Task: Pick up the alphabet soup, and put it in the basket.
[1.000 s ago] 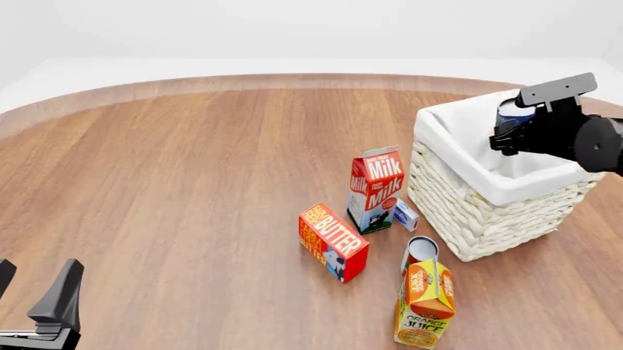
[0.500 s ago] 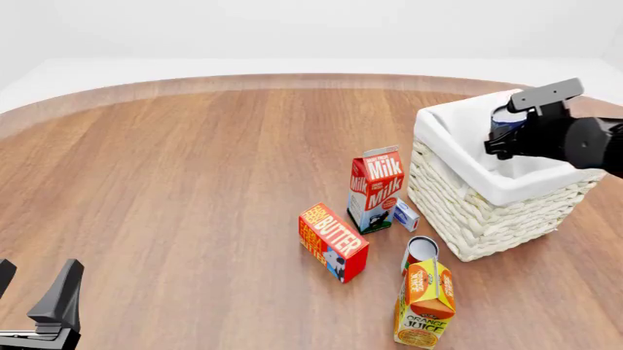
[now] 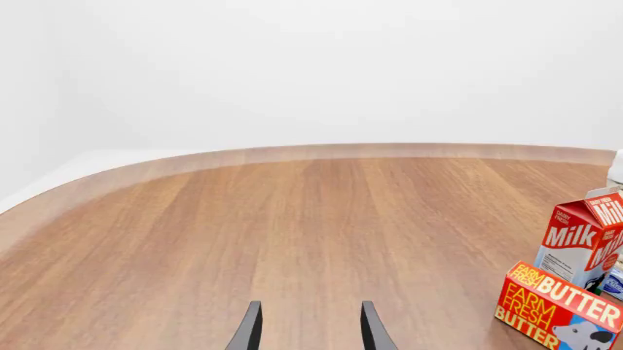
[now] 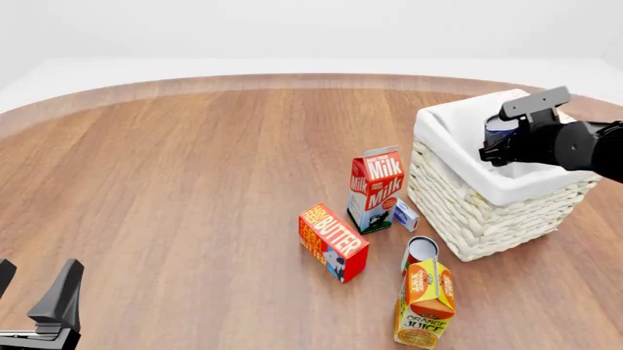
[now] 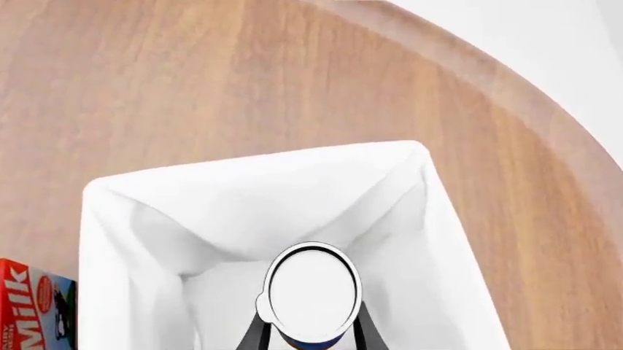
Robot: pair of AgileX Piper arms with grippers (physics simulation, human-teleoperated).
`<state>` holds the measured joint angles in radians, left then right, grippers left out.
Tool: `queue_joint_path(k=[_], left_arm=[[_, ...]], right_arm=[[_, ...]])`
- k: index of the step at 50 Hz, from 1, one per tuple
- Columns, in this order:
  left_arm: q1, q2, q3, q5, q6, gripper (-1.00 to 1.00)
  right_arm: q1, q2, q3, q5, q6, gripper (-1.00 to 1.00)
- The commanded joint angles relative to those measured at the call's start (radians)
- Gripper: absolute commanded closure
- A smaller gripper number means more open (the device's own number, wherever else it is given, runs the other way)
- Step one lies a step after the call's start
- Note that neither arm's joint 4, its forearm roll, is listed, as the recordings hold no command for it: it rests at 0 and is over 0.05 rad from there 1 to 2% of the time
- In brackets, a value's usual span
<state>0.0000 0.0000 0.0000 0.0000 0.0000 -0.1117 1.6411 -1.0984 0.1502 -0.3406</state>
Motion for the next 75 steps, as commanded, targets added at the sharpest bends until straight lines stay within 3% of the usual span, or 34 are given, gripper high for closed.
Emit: queue_joint_path(k=[1,14,15,40,75], left_arm=[[0.000,0.000,0.000,0.000,0.000,-1.00],[0.000,0.000,0.000,0.000,0.000,-1.00],[0.000,0.000,0.000,0.000,0.000,-1.00],[0.000,0.000,0.000,0.000,0.000,-1.00],[0.000,0.000,0.000,0.000,0.000,-1.00]], right_arm=[[-0.006,0.014,-0.010,-0.005,0.012,1.00],[-0.011,0.016,-0.020,-0.011,0.021,1.00],[-0.016,0.017,-0.022,-0.013,0.020,-1.00],[-0.018,0.000,-0.016,-0.025,0.047,-1.00],[-0.001,-0.211,0.110,-0.088,0.080,-1.00]])
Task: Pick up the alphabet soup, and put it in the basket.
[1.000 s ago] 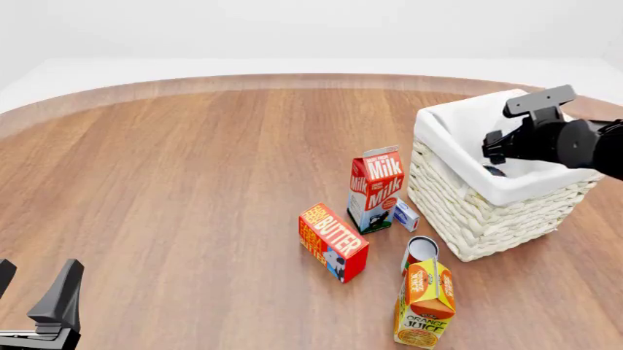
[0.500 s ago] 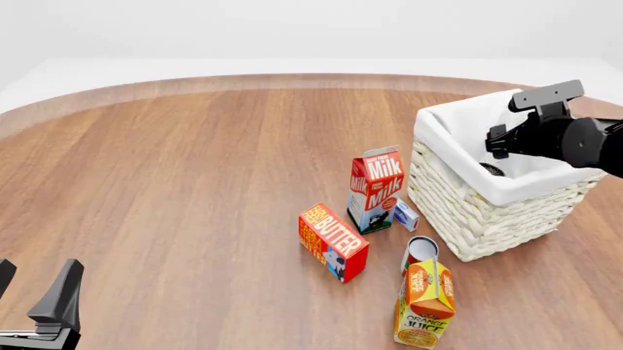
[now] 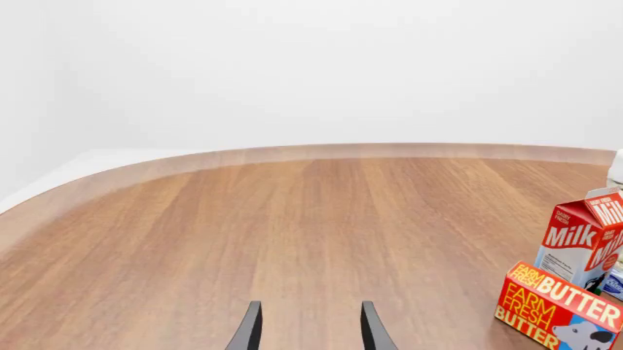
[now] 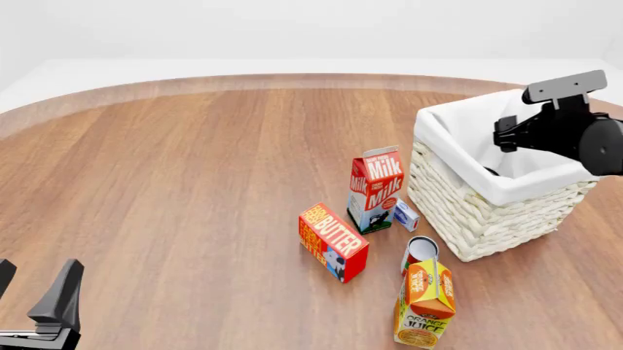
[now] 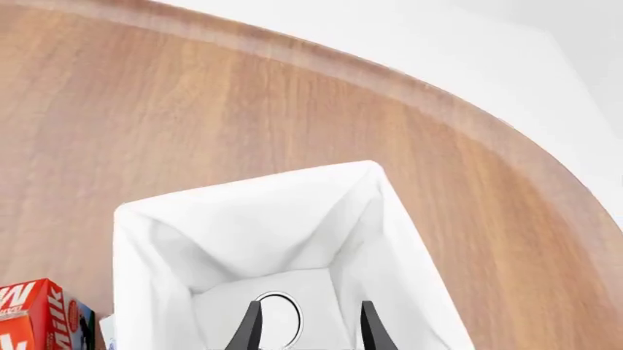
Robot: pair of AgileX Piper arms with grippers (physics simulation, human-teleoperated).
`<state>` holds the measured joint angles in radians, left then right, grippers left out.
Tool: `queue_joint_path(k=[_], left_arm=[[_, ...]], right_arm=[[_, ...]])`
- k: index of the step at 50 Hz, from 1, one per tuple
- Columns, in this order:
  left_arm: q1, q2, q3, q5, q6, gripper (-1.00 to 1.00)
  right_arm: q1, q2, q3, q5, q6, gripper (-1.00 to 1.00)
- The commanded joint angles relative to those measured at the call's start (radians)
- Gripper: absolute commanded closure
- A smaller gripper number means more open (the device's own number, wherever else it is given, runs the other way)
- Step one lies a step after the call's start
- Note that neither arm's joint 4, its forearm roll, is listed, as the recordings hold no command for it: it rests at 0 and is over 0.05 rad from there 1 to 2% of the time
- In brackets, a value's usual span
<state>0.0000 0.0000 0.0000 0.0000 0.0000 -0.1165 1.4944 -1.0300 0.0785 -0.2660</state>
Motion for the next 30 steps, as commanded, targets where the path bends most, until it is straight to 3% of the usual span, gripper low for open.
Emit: queue_joint_path(k=[1,30], left_arm=[[0.000,0.000,0.000,0.000,0.000,-1.00],[0.000,0.000,0.000,0.000,0.000,-1.00]], right_arm=[[0.006,-0.072,0.046,-0.016,0.011,-1.00],[0.047,-0.265,0.128,-0.004,-0.006,-1.00]])
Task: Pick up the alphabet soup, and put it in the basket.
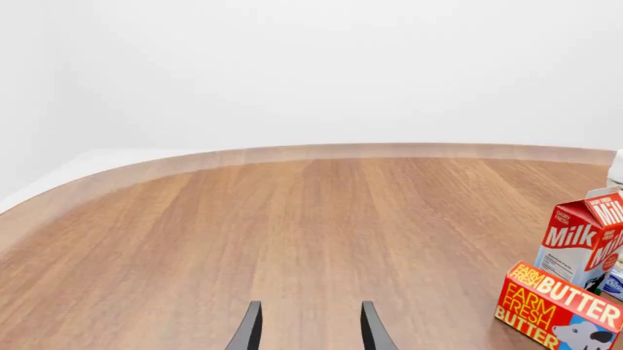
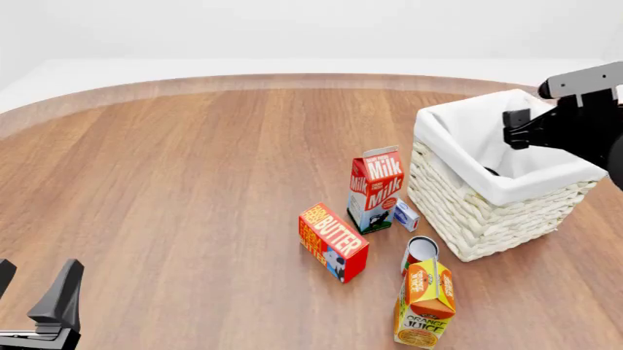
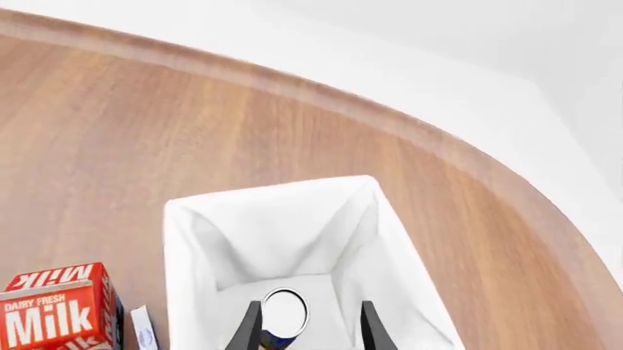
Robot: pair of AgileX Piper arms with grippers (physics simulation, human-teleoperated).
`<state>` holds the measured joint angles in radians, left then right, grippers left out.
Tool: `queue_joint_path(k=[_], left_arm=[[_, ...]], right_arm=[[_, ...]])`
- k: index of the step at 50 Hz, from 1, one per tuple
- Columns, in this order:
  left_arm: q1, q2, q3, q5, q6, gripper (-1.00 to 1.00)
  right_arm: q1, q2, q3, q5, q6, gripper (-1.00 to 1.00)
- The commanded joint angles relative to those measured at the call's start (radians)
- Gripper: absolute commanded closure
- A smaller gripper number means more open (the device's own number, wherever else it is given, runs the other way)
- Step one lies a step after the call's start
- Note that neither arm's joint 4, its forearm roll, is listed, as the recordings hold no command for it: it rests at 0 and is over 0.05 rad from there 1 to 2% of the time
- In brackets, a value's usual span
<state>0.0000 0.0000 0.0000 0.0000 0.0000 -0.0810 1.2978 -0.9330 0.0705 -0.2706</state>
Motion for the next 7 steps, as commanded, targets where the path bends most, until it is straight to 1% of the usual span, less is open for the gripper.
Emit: queue_joint_path(k=[1,7], left_arm=[[0.000,0.000,0.000,0.000,0.000,-1.00],[0.000,0.000,0.000,0.000,0.000,-1.00]], right_arm=[[0.014,-0.076,0.037,0.003,-0.002,-1.00],[0.016,-0.104,0.055,0.001,-0.003,-1.00]])
